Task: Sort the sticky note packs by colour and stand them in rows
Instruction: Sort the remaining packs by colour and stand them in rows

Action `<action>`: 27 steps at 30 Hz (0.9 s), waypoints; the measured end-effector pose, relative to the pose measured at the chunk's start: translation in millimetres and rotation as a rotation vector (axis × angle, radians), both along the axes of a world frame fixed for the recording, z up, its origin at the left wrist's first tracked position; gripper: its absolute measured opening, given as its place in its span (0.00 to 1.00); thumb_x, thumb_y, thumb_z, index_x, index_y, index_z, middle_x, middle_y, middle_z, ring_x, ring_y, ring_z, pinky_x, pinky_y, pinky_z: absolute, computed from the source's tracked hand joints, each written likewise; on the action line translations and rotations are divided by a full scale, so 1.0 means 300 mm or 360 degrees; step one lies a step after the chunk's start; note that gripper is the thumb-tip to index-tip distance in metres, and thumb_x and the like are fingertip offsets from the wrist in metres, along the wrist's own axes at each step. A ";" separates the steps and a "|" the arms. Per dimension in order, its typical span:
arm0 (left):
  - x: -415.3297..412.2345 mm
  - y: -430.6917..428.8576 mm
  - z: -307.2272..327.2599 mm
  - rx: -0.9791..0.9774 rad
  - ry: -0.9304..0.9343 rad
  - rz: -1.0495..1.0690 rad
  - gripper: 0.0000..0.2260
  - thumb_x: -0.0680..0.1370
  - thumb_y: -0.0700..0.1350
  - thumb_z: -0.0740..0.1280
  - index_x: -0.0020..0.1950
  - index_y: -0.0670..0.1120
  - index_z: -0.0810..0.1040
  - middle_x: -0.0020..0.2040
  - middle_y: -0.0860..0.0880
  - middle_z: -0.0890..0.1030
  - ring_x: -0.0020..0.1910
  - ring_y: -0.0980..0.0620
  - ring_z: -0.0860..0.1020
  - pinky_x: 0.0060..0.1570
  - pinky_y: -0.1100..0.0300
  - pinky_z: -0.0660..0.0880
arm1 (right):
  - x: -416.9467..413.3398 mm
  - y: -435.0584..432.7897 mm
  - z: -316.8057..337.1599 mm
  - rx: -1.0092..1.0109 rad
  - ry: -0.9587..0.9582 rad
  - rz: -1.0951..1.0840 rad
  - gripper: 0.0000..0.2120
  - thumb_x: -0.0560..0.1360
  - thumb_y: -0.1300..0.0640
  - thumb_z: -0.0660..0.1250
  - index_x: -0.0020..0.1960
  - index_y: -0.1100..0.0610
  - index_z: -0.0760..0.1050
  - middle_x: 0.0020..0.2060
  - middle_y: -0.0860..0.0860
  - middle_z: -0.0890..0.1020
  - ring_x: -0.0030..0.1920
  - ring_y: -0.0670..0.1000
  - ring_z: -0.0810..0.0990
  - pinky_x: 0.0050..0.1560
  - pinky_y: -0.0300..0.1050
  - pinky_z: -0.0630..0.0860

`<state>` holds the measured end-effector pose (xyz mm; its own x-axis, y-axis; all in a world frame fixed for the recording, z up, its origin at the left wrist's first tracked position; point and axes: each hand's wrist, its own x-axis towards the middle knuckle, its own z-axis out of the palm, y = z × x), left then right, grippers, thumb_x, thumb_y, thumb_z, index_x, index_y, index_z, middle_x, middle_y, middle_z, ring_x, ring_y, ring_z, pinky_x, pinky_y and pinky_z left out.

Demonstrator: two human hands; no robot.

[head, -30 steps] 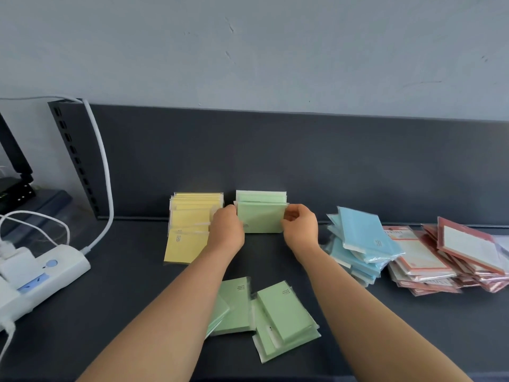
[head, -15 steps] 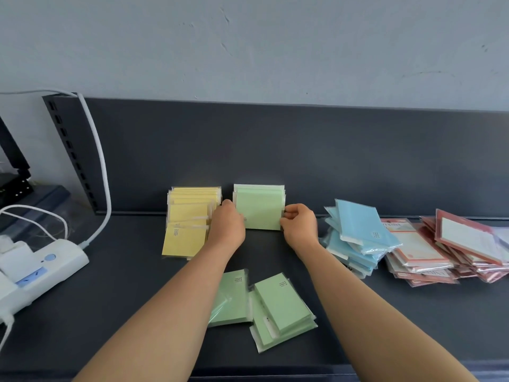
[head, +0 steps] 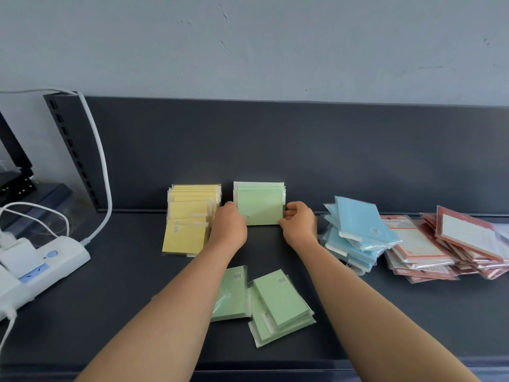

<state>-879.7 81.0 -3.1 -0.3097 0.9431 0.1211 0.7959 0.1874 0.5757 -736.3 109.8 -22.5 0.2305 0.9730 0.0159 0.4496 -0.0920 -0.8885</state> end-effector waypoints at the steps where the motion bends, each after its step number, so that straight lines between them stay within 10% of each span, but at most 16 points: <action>1: 0.000 -0.003 0.002 -0.0001 0.0007 -0.0006 0.08 0.81 0.43 0.64 0.56 0.40 0.72 0.53 0.44 0.77 0.43 0.49 0.71 0.40 0.58 0.66 | 0.000 -0.005 0.000 0.0002 -0.0026 0.0013 0.19 0.74 0.67 0.66 0.64 0.59 0.71 0.54 0.52 0.78 0.51 0.50 0.77 0.47 0.38 0.71; 8: -0.013 -0.034 0.035 0.0036 -0.0005 -0.0067 0.10 0.80 0.46 0.65 0.54 0.40 0.71 0.52 0.44 0.76 0.43 0.49 0.70 0.42 0.58 0.67 | -0.009 -0.064 0.050 0.0050 -0.0263 0.0149 0.27 0.76 0.61 0.68 0.72 0.61 0.63 0.69 0.55 0.69 0.65 0.55 0.71 0.56 0.41 0.67; 17: -0.088 -0.192 0.153 0.0153 -0.0114 -0.0399 0.15 0.78 0.48 0.67 0.63 0.46 0.71 0.56 0.48 0.74 0.56 0.49 0.74 0.52 0.59 0.68 | -0.037 -0.185 0.139 0.0143 -0.0355 0.0350 0.23 0.72 0.55 0.72 0.63 0.58 0.67 0.59 0.52 0.73 0.52 0.50 0.73 0.45 0.41 0.68; 21: -0.151 -0.311 0.178 -0.0300 -0.0406 -0.0785 0.31 0.73 0.52 0.74 0.73 0.46 0.68 0.64 0.54 0.75 0.63 0.54 0.74 0.60 0.61 0.69 | -0.028 -0.289 0.154 0.0063 -0.0404 0.0550 0.26 0.73 0.53 0.72 0.68 0.57 0.67 0.62 0.50 0.76 0.60 0.52 0.76 0.50 0.39 0.70; 27: -0.229 -0.406 0.128 -0.0771 0.0152 -0.0720 0.55 0.62 0.61 0.79 0.80 0.50 0.51 0.77 0.50 0.60 0.74 0.48 0.63 0.71 0.50 0.65 | 0.030 -0.432 0.148 -0.0266 -0.0598 0.0707 0.48 0.67 0.42 0.75 0.78 0.54 0.54 0.76 0.51 0.61 0.72 0.53 0.65 0.68 0.48 0.66</action>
<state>-948.5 -40.7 35.3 0.1203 0.9321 -0.3416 0.9001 0.0427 0.4335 -727.5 -19.9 21.9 -0.1900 0.9712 -0.1440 0.7572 0.0516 -0.6512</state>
